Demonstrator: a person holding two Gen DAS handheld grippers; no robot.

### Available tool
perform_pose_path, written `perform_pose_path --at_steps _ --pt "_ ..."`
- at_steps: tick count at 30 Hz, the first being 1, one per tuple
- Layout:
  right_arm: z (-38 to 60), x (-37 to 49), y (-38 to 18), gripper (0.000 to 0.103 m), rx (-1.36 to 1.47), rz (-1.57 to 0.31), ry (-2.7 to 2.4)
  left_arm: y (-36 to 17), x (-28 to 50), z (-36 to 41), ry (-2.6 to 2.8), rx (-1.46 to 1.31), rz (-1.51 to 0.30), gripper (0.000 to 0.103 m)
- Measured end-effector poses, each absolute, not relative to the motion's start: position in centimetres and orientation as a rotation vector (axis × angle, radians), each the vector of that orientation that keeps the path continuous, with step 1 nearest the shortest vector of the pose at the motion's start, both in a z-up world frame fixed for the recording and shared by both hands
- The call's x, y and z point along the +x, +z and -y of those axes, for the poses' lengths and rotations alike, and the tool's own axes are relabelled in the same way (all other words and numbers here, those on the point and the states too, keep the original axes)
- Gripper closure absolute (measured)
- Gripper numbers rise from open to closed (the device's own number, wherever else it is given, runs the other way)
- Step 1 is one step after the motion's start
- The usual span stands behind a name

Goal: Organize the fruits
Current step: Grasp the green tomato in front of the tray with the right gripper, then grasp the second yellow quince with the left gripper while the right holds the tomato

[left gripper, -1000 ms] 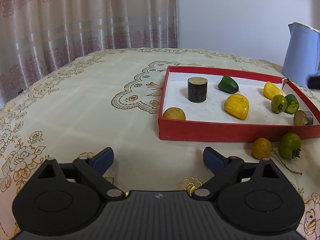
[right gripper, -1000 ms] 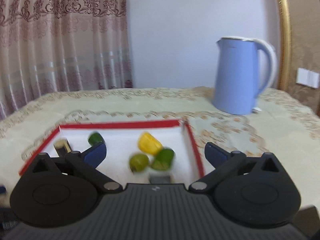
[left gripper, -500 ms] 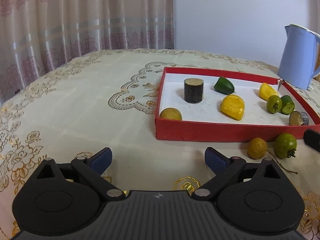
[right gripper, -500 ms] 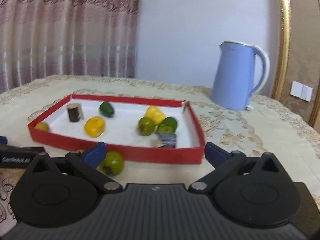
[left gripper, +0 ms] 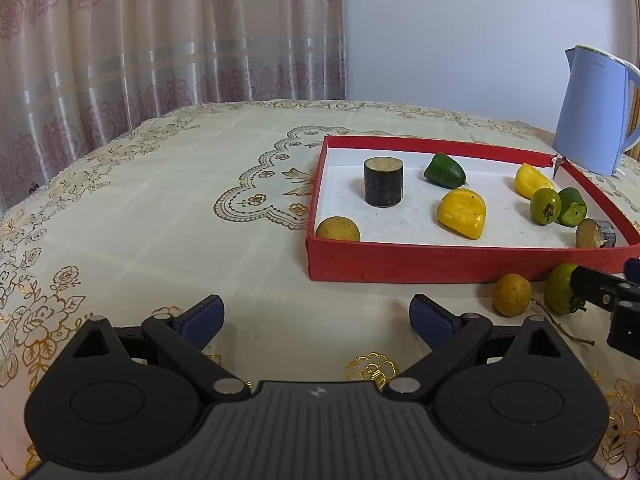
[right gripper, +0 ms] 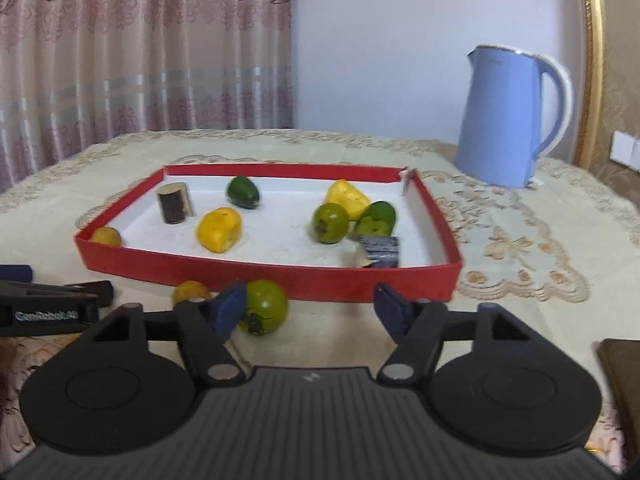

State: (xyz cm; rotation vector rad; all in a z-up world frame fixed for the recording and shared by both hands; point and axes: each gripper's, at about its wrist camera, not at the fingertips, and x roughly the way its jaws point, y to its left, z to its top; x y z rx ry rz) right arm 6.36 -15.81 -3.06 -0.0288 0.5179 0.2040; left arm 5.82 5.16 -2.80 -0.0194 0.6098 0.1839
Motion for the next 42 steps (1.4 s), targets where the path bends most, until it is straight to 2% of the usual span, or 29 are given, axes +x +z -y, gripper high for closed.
perform_pose_path --at_steps 3,8,13,17,29,34,42 --pt "15.2 6.4 -3.1 0.041 -0.042 -0.529 0.218 -2.8 5.8 -5.1 0.183 -0.02 -0.608 0.003" --pt "14.6 6.9 -3.3 0.053 -0.039 -0.557 0.253 -2.8 5.8 -5.1 0.182 -0.02 -0.608 0.003" --pt "13.9 7.6 -3.4 0.056 -0.04 -0.581 0.264 -2.8 5.8 -5.1 0.181 -0.023 -0.609 0.003" --pt "13.7 8.4 -3.9 0.07 -0.023 -0.616 0.282 -2.8 5.8 -5.1 0.18 -0.022 -0.61 0.003" --pt "18.1 6.7 -2.8 0.071 0.011 -0.543 0.221 -2.9 5.8 -5.0 0.178 -0.015 -0.611 0.003" --pt "21.3 6.7 -3.6 0.071 0.084 -0.57 0.174 -2.8 5.5 -4.7 0.138 -0.001 -0.593 0.003" --pt "22.5 6.2 -3.7 0.071 0.124 -0.539 0.179 -2.2 4.8 0.5 -0.026 0.078 -0.581 0.003"
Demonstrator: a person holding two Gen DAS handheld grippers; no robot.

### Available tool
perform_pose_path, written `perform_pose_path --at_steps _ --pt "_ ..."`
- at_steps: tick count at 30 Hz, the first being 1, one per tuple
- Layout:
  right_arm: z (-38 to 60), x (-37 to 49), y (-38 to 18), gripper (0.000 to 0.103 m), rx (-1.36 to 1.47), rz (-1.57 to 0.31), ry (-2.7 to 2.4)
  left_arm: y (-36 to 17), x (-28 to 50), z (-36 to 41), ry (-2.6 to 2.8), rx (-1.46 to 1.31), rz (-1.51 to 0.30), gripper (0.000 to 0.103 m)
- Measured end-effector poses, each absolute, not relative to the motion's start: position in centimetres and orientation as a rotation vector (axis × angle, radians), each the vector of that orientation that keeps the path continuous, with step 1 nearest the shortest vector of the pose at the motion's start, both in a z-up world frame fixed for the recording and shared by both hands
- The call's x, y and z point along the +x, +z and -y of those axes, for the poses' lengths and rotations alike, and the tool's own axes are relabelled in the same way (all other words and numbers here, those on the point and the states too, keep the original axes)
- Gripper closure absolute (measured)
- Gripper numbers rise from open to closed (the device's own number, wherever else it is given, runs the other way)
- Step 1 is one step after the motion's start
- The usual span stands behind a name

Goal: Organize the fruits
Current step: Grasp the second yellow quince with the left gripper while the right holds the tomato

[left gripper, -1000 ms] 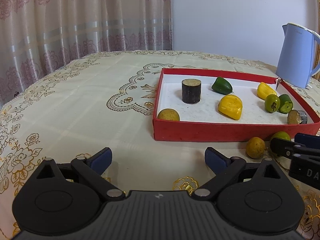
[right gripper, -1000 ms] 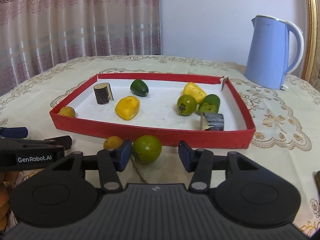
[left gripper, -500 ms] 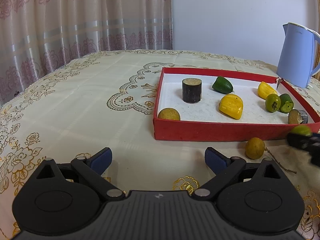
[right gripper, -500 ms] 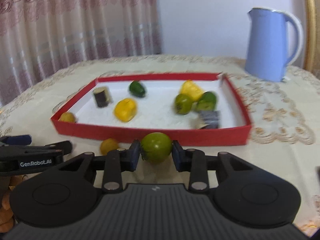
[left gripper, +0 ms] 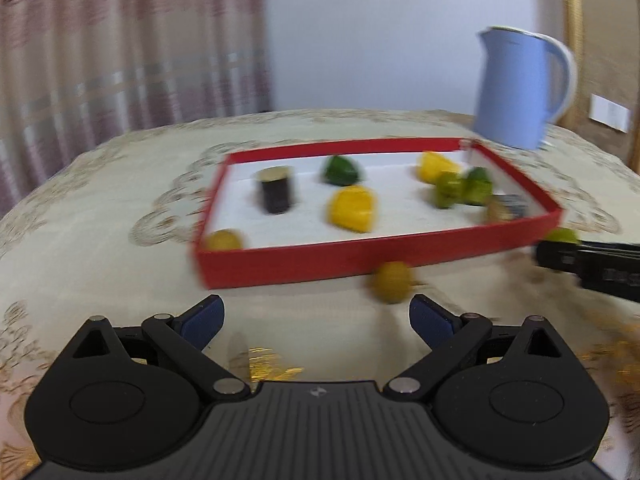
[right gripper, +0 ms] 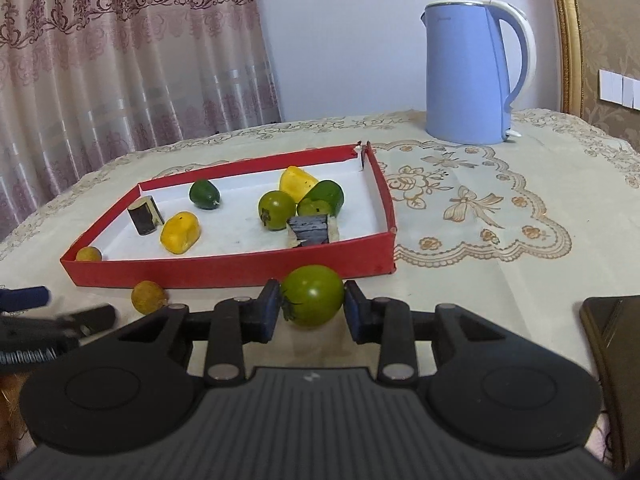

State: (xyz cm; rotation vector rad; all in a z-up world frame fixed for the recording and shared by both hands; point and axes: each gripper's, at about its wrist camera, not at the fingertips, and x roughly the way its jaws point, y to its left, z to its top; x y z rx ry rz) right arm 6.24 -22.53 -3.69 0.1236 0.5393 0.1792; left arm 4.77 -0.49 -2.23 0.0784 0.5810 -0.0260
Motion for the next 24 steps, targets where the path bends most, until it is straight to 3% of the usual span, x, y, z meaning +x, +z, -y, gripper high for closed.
perform_pose_path --at_steps 8,10,14,17,24 --pt "23.3 5.7 -3.6 0.071 0.137 -0.541 0.188 -2.2 7.1 4.3 0.0 0.118 -0.593 0.006" --pt "23.3 5.7 -3.6 0.071 0.139 -0.541 0.194 -2.4 7.8 4.6 0.028 0.122 -0.619 0.026" --pt "23.2 5.7 -3.6 0.071 0.138 -0.539 0.204 -2.8 8.6 4.3 0.049 0.077 -0.652 0.046" --pt "23.3 5.7 -3.6 0.07 0.144 -0.538 0.204 -2.7 8.5 4.8 0.032 0.081 -0.652 0.07" --pt "23.4 5.7 -3.7 0.07 0.142 -0.539 0.198 -2.0 6.7 3.4 -0.006 0.037 -0.627 0.071"
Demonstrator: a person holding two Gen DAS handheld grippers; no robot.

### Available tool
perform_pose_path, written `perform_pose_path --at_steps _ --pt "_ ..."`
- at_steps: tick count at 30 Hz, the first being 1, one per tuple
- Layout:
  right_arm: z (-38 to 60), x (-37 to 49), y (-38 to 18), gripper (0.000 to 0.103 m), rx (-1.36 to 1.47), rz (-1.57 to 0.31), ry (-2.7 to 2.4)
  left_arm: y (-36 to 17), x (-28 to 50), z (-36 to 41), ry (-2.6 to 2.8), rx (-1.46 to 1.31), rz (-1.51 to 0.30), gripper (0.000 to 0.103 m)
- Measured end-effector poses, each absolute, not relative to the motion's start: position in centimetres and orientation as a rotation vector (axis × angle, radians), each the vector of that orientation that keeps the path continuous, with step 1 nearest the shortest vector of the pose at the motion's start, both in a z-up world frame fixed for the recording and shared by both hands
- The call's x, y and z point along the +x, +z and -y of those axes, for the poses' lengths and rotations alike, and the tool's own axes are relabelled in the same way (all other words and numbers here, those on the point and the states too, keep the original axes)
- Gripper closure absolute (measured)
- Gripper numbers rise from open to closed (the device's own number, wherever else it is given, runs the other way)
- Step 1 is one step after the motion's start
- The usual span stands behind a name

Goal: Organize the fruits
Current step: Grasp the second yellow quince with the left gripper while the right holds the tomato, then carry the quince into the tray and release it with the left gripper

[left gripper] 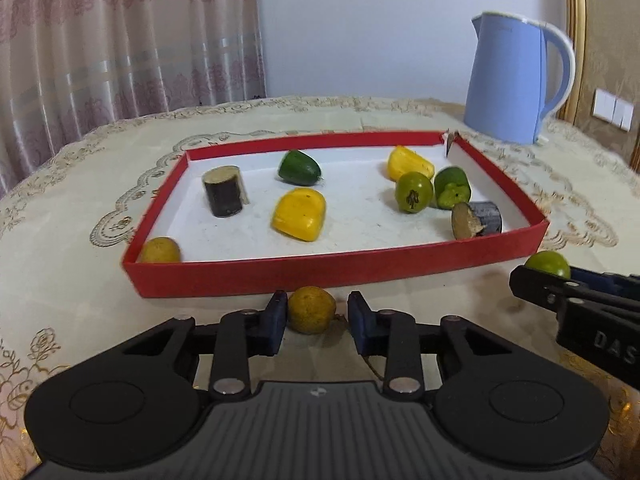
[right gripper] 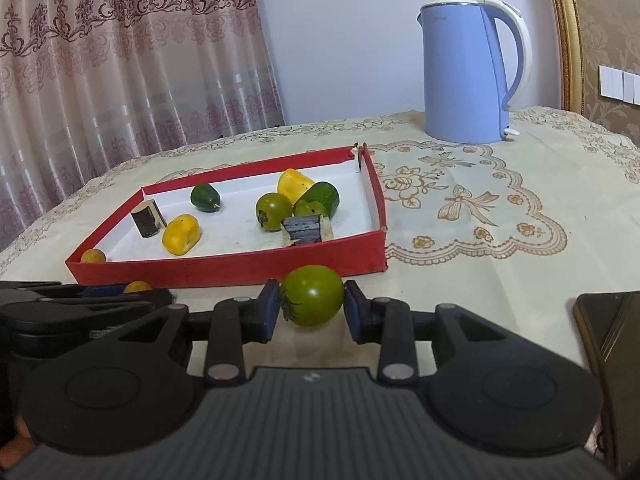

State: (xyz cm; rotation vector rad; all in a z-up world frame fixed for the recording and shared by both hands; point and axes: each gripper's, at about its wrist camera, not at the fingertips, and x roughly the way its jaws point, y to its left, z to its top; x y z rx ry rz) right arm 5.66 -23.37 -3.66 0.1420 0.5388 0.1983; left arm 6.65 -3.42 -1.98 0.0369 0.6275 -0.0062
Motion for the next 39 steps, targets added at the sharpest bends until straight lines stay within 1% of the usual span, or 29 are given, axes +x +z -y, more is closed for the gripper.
perform_pose_path --at_steps 5,10,18,22,39 --pt "23.1 5.7 -3.7 0.071 0.125 -0.542 0.195 -1.3 5.4 1.5 0.041 0.071 -0.586 0.071" --pt "22.8 5.7 -3.7 0.071 0.108 -0.548 0.181 -2.0 6.0 0.1 0.061 0.064 -0.628 0.071" --pt "22.5 5.9 -3.8 0.071 0.087 -0.562 0.161 -2.7 6.0 0.5 0.064 0.102 -0.619 0.07" --pt "22.3 6.0 -3.8 0.071 0.072 -0.571 0.156 -3.0 5.9 0.9 0.083 0.135 -0.597 0.065" --pt "22.1 6.4 -4.0 0.071 0.058 -0.597 0.144 -2.9 6.1 0.1 0.063 0.089 -0.605 0.066"
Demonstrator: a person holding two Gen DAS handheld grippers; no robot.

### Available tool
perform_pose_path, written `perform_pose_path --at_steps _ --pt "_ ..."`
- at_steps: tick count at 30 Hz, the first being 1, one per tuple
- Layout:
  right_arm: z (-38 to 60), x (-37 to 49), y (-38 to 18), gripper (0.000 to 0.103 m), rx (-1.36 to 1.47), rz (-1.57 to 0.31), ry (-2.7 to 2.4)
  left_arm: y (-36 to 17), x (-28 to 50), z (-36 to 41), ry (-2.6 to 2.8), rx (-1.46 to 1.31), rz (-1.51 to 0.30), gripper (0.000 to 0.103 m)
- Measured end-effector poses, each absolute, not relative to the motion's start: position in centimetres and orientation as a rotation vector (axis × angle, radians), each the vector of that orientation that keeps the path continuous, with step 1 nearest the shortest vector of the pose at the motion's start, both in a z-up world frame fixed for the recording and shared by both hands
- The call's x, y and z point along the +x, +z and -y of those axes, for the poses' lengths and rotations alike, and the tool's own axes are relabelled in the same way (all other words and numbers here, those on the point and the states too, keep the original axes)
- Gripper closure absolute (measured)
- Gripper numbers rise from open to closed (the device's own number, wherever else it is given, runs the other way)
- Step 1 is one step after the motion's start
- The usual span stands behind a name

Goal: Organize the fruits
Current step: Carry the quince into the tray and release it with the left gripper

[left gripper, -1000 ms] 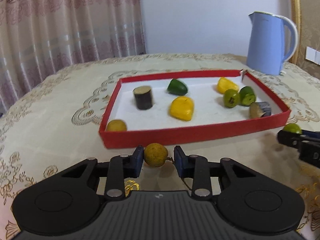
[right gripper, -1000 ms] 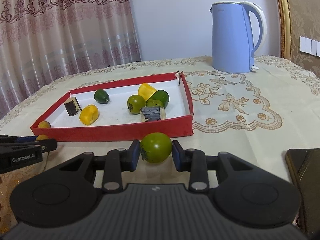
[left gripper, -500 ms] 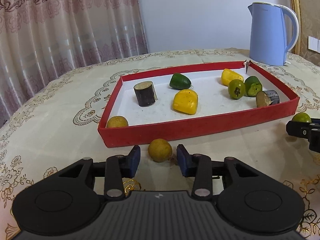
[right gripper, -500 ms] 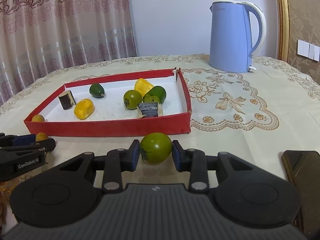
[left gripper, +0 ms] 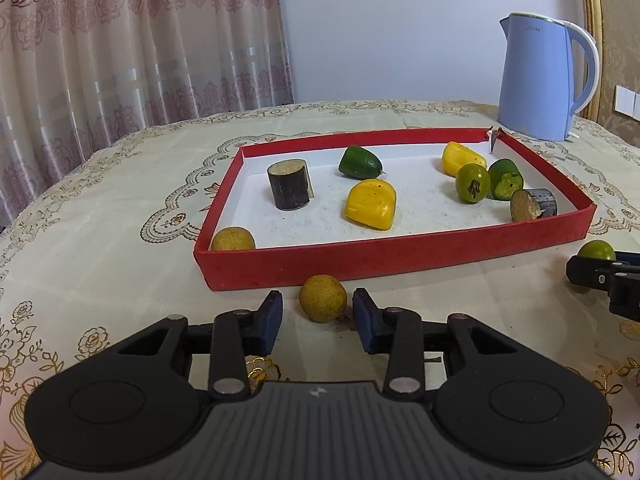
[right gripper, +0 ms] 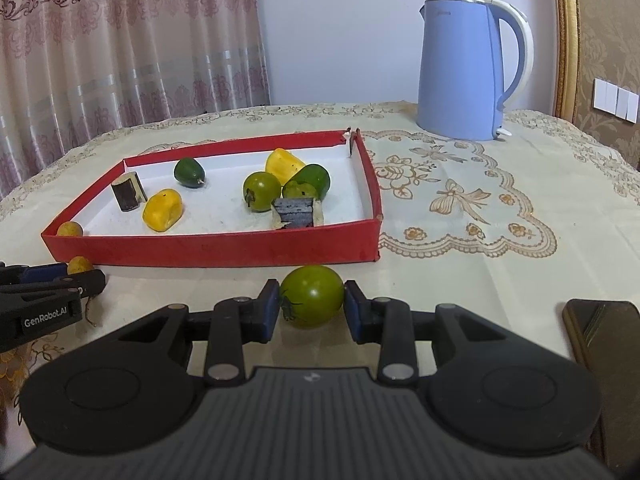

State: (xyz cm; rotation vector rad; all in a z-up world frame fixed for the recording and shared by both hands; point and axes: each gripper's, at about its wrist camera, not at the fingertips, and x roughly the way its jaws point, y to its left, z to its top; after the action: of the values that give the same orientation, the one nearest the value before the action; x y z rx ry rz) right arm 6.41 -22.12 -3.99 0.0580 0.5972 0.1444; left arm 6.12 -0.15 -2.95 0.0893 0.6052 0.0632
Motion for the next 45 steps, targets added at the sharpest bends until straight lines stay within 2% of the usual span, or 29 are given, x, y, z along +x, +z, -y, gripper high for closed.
perform_pose_path --at_steps 4,10,17,24,40,42,44,45 --pt "22.1 6.4 -4.0 0.071 0.059 -0.596 0.145 -2.6 6.0 0.0 0.043 0.071 -0.613 0.077" --pt "22.2 6.2 -3.9 0.071 0.064 -0.582 0.146 -0.5 5.8 -0.3 0.035 0.063 -0.574 0.079" --pt "22.5 6.1 -3.9 0.071 0.08 -0.573 0.151 3.9 10.7 0.5 0.05 0.11 -0.5 0.079" --pt "22.3 6.1 -3.9 0.071 0.071 -0.577 0.143 3.2 17.7 1.8 0.102 0.208 -0.549 0.079" --pt "22.2 6.3 -4.0 0.071 0.063 -0.589 0.14 2.2 17.7 3.1 0.111 0.261 -0.554 0.078" --pt "22.2 6.3 -4.0 0.071 0.065 -0.588 0.139 2.1 17.6 3.2 0.108 0.266 -0.557 0.072" --pt "22.2 6.3 -4.0 0.071 0.066 -0.587 0.138 2.1 17.4 3.4 0.111 0.273 -0.551 0.056" --pt "22.2 6.3 -4.0 0.071 0.066 -0.587 0.137 2.1 17.2 3.5 0.115 0.277 -0.539 0.037"
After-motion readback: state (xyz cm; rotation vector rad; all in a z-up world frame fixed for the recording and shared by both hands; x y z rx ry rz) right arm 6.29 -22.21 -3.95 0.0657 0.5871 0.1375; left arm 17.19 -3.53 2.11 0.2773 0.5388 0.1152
